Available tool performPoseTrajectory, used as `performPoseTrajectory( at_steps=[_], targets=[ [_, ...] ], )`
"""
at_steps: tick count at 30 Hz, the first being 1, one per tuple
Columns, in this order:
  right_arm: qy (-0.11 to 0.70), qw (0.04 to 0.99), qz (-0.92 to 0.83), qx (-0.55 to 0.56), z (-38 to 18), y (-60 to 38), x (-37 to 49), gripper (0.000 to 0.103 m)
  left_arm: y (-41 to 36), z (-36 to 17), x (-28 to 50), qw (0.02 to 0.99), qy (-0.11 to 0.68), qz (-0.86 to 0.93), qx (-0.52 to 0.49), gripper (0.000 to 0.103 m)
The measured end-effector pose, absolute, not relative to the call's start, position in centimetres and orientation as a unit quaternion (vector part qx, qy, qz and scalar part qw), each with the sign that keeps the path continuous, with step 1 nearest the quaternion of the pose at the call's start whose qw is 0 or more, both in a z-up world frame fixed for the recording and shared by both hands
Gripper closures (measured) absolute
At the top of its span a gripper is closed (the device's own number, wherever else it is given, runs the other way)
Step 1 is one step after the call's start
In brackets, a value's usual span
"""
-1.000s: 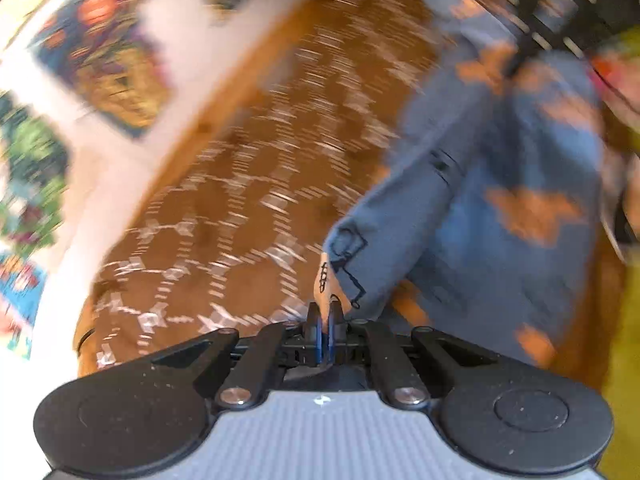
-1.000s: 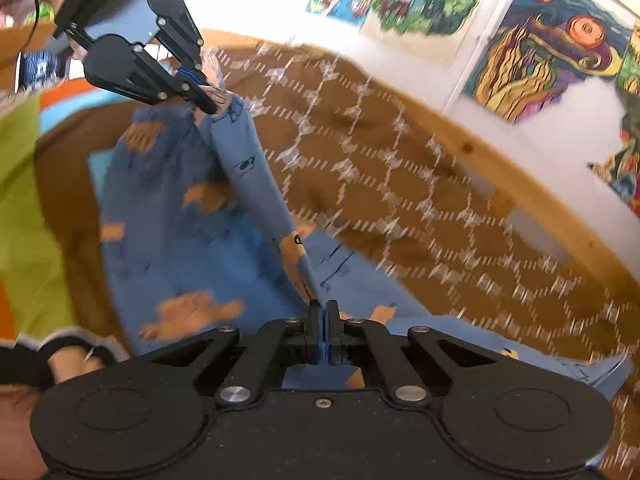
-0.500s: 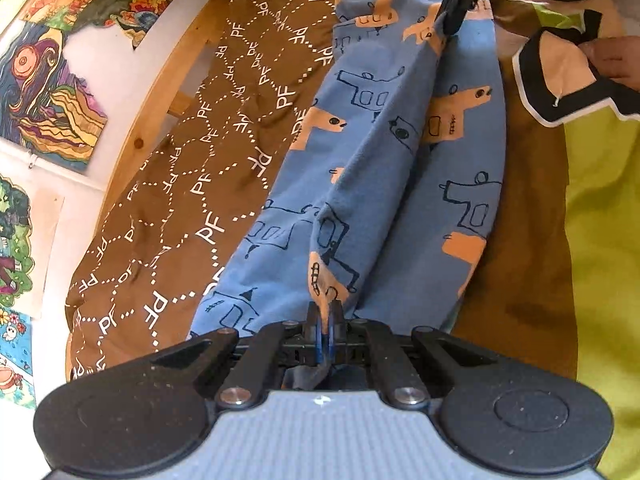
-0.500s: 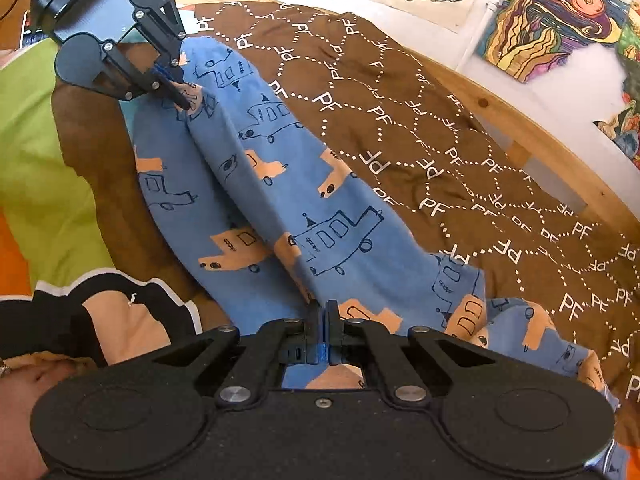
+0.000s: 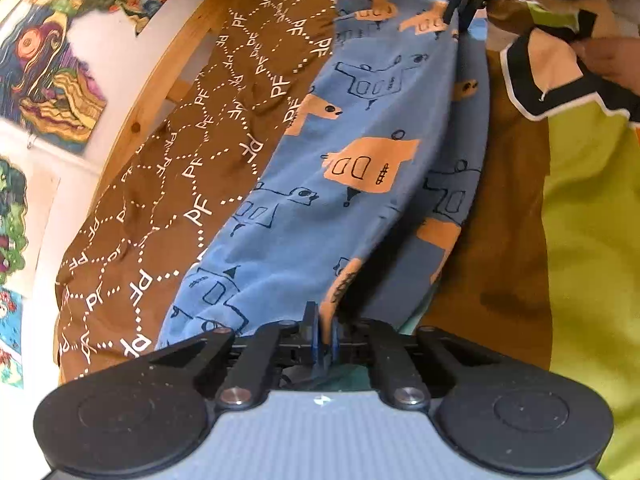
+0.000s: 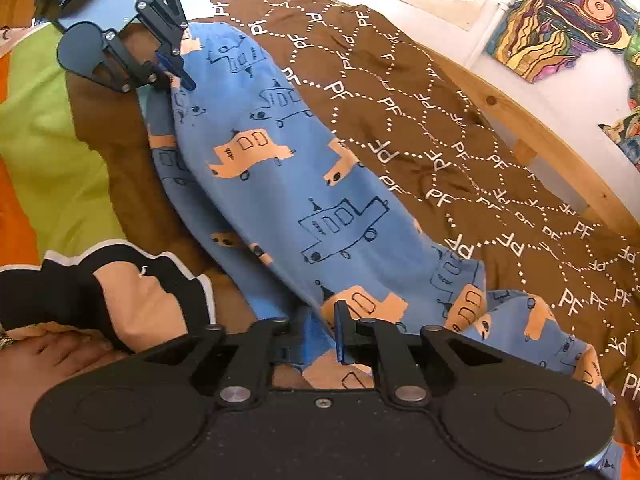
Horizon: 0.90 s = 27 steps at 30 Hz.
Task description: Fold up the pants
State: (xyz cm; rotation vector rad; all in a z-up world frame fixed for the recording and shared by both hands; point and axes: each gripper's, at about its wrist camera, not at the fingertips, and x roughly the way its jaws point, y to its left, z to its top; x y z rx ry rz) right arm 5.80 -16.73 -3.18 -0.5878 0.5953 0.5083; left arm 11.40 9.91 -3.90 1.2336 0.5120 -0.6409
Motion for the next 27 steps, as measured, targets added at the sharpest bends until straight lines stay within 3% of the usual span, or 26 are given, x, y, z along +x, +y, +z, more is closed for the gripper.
performPoseTrajectory(
  at_steps=[8, 9, 10, 11, 13, 15, 17, 19, 20, 22, 27],
  targets=[
    [0.290, 0.869, 0.250, -0.313, -2.5, -16.4, 4.7, 0.103, 10.0, -3.9, 10.8, 0.726, 0.244, -0.297, 0.571, 0.099],
    [0.301, 0.863, 0.252, -0.319, -2.9, -16.3, 5.0, 0.103, 10.0, -3.9, 10.9, 0.726, 0.242, -0.294, 0.572, 0.096],
    [0.305, 0.861, 0.252, -0.320, -3.3, -16.3, 5.2, 0.101, 9.9, -3.8, 11.0, 0.729, 0.240, -0.292, 0.571, 0.086],
    [0.307, 0.861, 0.253, -0.316, -3.6, -16.3, 5.3, 0.095, 9.7, -3.6, 11.1, 0.732, 0.241, -0.287, 0.570, 0.079],
    [0.317, 0.861, 0.258, -0.303, -3.3, -16.5, 5.4, 0.088, 9.5, -2.8, 11.2, 0.748, 0.240, -0.279, 0.552, 0.038],
    [0.324, 0.866, 0.258, -0.280, -2.2, -17.4, 5.3, 0.076, 9.1, -1.6, 11.1, 0.770, 0.250, -0.283, 0.514, 0.025],
    [0.327, 0.881, 0.234, -0.250, -0.8, -18.8, 5.2, 0.043, 7.9, -0.3, 11.3, 0.797, 0.281, -0.283, 0.453, 0.021],
    [0.332, 0.901, 0.186, -0.207, 0.6, -20.9, 5.4, 0.021, 5.8, 0.8, 11.9, 0.830, 0.295, -0.280, 0.382, 0.007],
    [0.335, 0.910, 0.162, -0.182, 1.1, -21.9, 5.3, 0.011, 4.5, 1.1, 12.0, 0.842, 0.293, -0.284, 0.351, 0.006],
    [0.344, 0.926, 0.112, -0.111, 2.2, -24.8, 5.3, 0.004, 1.2, 1.6, 12.2, 0.854, 0.280, -0.309, 0.310, 0.002],
    [0.370, 0.928, 0.020, 0.035, 4.3, -31.7, 4.3, 0.003, -8.3, 1.2, 12.1, 0.846, 0.231, -0.379, 0.294, 0.002]
  ],
)
